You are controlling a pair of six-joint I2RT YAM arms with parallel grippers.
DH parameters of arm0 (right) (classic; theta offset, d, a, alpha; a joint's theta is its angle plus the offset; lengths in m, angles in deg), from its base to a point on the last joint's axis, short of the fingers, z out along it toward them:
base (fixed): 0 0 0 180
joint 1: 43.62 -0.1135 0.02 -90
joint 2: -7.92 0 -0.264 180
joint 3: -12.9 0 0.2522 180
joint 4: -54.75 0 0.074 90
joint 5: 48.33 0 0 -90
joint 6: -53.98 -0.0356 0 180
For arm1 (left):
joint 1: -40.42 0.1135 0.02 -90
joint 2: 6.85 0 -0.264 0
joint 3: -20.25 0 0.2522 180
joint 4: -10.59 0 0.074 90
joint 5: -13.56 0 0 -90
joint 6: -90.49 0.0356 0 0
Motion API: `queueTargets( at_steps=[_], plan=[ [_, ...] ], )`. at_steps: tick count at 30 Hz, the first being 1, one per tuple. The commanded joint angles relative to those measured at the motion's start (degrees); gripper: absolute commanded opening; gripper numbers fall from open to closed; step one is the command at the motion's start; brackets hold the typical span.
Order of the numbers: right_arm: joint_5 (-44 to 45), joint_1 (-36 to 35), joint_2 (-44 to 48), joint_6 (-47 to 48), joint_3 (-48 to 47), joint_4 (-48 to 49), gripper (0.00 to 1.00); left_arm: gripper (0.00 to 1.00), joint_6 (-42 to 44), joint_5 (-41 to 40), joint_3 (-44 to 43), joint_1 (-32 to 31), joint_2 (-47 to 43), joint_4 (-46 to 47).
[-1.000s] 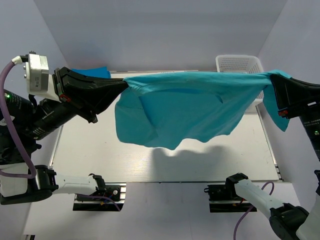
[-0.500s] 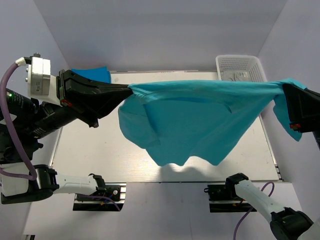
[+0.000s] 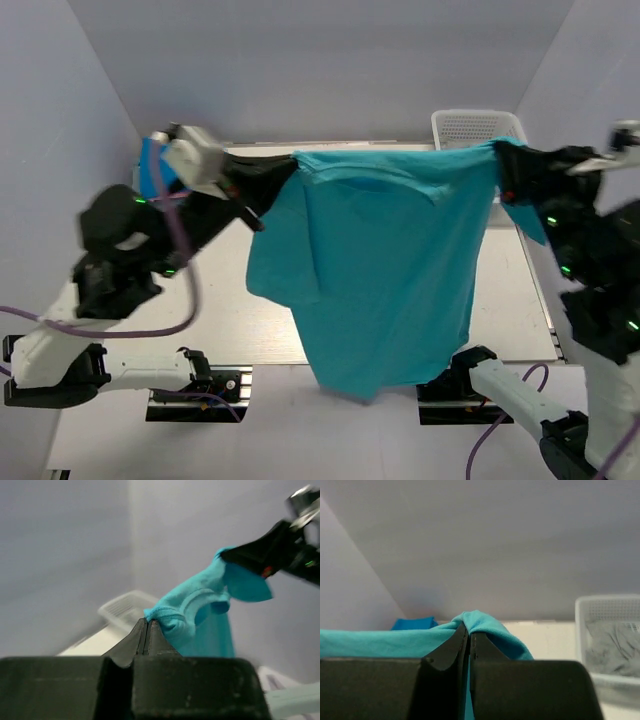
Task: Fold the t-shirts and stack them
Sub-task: Flatten out the tshirt
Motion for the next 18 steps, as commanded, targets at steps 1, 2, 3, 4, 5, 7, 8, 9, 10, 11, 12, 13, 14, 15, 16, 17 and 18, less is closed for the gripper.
queueTargets(
  at_steps=[1,2,3,4,5,7,8,9,10,11,12,13,14,15,16,17,18],
  plan=[
    [6.1,0.1,-2.7,0.1,10.4,11.3,0.00,0.00,6.3,-19.1,11.0,0.5,-0.7,11.6],
    [6.8,0.1,-3.4,0.0,12.2,12.6,0.00,0.00,6.9,-22.3,13.8,0.5,-0.7,14.3],
    [7.4,0.2,-4.3,-0.4,13.9,13.6,0.00,0.00,7.9,-24.6,18.4,1.0,-0.7,18.4],
    [7.8,0.1,-4.9,-0.7,18.8,17.4,0.00,0.00,10.7,-30.7,21.0,1.0,-0.7,21.9],
    [8.9,0.1,-7.0,-0.9,20.3,18.9,0.00,0.00,10.7,-32.5,24.1,1.0,0.6,24.0],
    [10.9,0.1,-9.2,-1.4,24.4,22.1,0.00,0.00,12.0,-36.2,27.4,3.6,2.0,28.8],
    [11.9,0.2,-11.5,-1.7,25.3,25.4,0.00,0.00,12.5,-36.3,28.5,4.5,2.7,29.7],
    [12.6,0.2,-14.0,-1.8,25.9,26.1,0.00,0.00,12.5,-36.3,30.5,5.7,3.4,30.4],
    [13.0,0.3,-15.4,-1.9,26.8,27.6,0.00,0.00,12.5,-38.0,31.4,8.6,5.2,33.3],
    [13.4,0.3,-17.9,-1.8,27.1,29.3,0.00,0.00,11.5,-37.3,31.4,10.1,6.3,32.8],
    [13.0,0.2,-20.9,-1.9,27.1,29.9,0.00,0.00,10.5,-37.3,32.2,11.8,7.6,32.8],
    [12.6,0.2,-23.7,-1.9,26.5,30.3,0.00,0.00,10.0,-36.2,32.2,15.1,10.5,32.8],
    [12.5,0.3,-25.1,-1.8,26.1,30.7,0.00,0.00,9.4,-34.6,33.3,16.7,12.0,32.8],
    [12.0,0.3,-29.2,-1.2,25.4,30.8,0.00,0.00,8.8,-33.6,33.8,18.2,13.6,33.7],
    [11.9,0.5,-30.8,-0.8,24.9,33.6,0.00,0.00,7.9,-32.0,33.8,21.3,15.6,32.8],
    [11.9,0.6,-32.3,-0.8,24.6,34.3,0.00,0.00,6.7,-30.9,33.0,22.9,17.6,32.8],
    [12.0,0.6,-36.8,-0.6,23.3,34.6,0.00,0.00,4.5,-29.3,33.0,24.4,21.8,32.8]
  ],
)
